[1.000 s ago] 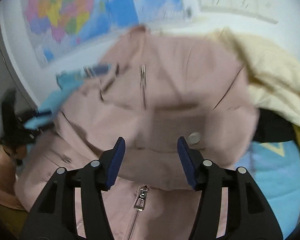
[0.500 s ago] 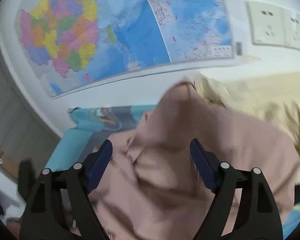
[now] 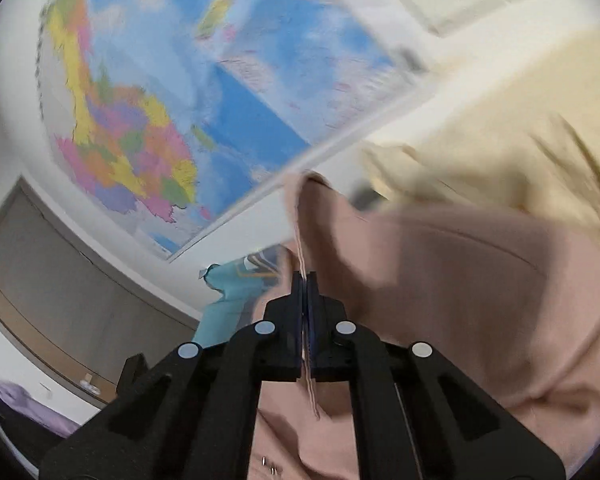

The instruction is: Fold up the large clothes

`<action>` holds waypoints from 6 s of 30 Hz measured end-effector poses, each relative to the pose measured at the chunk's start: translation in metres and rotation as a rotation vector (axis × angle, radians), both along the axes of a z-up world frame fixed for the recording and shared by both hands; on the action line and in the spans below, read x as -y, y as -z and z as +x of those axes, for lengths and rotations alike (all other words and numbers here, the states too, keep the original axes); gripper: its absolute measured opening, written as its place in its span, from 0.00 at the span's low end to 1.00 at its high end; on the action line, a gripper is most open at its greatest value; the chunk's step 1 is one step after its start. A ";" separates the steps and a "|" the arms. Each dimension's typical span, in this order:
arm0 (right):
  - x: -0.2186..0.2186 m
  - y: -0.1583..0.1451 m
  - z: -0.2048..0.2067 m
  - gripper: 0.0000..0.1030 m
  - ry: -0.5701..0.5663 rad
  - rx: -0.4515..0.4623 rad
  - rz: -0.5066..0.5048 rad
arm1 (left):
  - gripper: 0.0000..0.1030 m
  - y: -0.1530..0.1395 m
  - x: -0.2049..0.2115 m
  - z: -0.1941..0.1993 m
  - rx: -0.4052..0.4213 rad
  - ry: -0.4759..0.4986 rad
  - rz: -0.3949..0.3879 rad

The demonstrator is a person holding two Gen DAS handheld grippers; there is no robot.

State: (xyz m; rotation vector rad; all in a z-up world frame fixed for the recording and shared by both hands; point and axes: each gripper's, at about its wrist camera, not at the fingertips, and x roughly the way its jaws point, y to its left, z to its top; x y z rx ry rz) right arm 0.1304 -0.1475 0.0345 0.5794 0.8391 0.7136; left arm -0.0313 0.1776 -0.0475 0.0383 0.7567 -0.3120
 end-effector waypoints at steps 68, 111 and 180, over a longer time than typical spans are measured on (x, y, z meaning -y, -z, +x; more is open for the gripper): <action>0.106 0.092 -0.287 0.86 -0.089 -0.035 -0.197 | 0.93 0.047 -0.014 -0.203 -0.318 0.075 -0.422; 0.112 0.004 -0.318 0.09 -0.071 0.062 0.251 | 0.02 -0.042 -0.067 -0.205 -0.082 -0.109 -0.503; -0.111 0.035 -0.013 0.20 -0.052 0.305 -0.726 | 0.81 -0.015 -0.061 0.041 -0.087 -0.092 -0.018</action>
